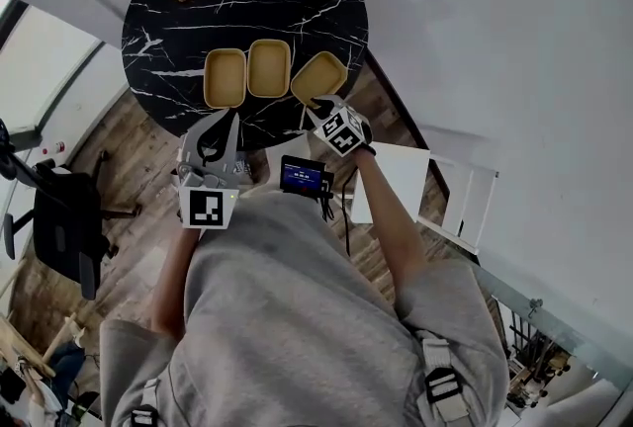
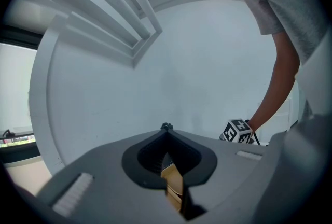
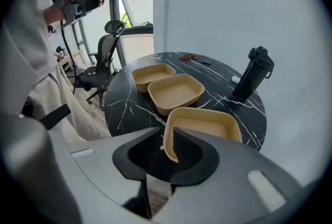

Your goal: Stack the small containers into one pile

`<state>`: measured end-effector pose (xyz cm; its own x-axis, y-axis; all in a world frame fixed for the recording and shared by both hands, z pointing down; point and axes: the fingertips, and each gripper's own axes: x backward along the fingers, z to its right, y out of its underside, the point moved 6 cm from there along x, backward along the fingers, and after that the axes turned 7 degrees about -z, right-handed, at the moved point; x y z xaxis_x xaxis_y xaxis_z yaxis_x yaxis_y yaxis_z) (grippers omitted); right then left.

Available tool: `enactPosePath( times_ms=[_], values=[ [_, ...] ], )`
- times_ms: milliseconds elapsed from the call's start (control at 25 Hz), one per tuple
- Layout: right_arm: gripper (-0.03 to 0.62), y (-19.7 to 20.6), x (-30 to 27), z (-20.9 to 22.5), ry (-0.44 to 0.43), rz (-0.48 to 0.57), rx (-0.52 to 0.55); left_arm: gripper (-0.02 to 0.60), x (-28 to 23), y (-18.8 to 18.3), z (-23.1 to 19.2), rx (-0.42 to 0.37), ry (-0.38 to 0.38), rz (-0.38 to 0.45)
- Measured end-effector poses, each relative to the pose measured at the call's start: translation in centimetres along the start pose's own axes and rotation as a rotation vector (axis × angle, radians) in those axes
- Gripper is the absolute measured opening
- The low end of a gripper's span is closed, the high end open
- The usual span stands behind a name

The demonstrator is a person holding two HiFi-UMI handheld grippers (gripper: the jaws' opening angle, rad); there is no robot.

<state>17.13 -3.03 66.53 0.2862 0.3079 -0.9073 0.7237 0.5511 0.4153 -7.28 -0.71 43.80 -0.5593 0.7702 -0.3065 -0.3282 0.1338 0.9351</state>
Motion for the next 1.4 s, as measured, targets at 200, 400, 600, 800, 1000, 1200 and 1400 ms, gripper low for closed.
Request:
enactPosePath(
  times_ms=[200, 400, 600, 800, 1000, 1200, 1400],
  values=[
    [0.092, -0.1, -1.9, -0.3, -0.04, -0.036, -0.004, 0.0, -0.4, 0.2, 0.1, 0.002, 0.002, 0.003],
    [0.091, 0.1, -2.9, -0.7, -0.033, -0.054, -0.009, 0.0, -0.4, 0.6, 0.6, -0.001, 0.005, -0.012],
    [0.091, 0.8, -4.4, -1.2, -0.067, -0.109, -0.043, 0.0, -0.2, 0.7, 0.5, 0.009, -0.004, -0.019],
    [0.039, 0.9, -4.3, -1.0, -0.045, -0.113, -0.066, -0.001, 0.0, 0.4, 0.6, -0.016, -0.002, 0.012],
    [0.037, 0.9, -4.1, -0.8, -0.039, -0.118, -0.071, -0.001, -0.2, 0.5, 0.6, -0.012, 0.009, -0.005],
    [0.035, 0.5, -3.3, -0.7, -0.019, -0.099, -0.068, -0.001, -0.1, 0.5, 0.5, -0.008, 0.01, 0.006],
    [0.032, -0.3, -2.1, -0.4, 0.001, -0.076, -0.082, -0.001, -0.1, 0.4, 0.3, -0.002, 0.011, 0.01]
  ],
)
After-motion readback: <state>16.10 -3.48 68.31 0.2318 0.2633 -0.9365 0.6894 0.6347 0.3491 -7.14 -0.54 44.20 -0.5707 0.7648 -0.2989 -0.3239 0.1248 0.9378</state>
